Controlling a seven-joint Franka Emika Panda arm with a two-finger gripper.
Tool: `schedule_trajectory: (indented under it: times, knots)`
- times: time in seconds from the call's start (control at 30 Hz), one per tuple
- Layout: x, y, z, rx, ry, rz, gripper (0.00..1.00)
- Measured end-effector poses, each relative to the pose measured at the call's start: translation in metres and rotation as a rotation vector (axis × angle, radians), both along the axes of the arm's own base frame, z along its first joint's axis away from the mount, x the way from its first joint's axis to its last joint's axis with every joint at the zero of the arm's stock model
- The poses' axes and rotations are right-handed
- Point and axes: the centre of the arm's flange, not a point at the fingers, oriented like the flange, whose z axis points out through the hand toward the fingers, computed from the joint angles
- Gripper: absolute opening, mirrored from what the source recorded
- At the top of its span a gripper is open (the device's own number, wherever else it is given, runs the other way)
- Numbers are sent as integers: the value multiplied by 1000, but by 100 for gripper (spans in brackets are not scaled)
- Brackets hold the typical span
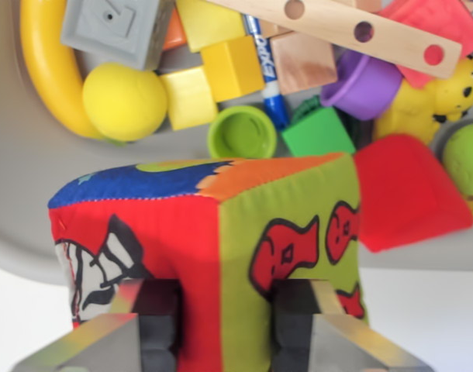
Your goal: Pick an object from the bin
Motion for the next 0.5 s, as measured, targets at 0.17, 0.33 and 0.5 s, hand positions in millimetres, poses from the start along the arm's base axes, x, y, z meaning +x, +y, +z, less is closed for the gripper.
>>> schedule_trajectory:
  times: [0.17,0.33,0.5]
  knots:
    - [0,0,23,0,-1,0,0]
    - [0,0,42,0,0,-1,0]
    - [0,0,61,0,1,-1,0]
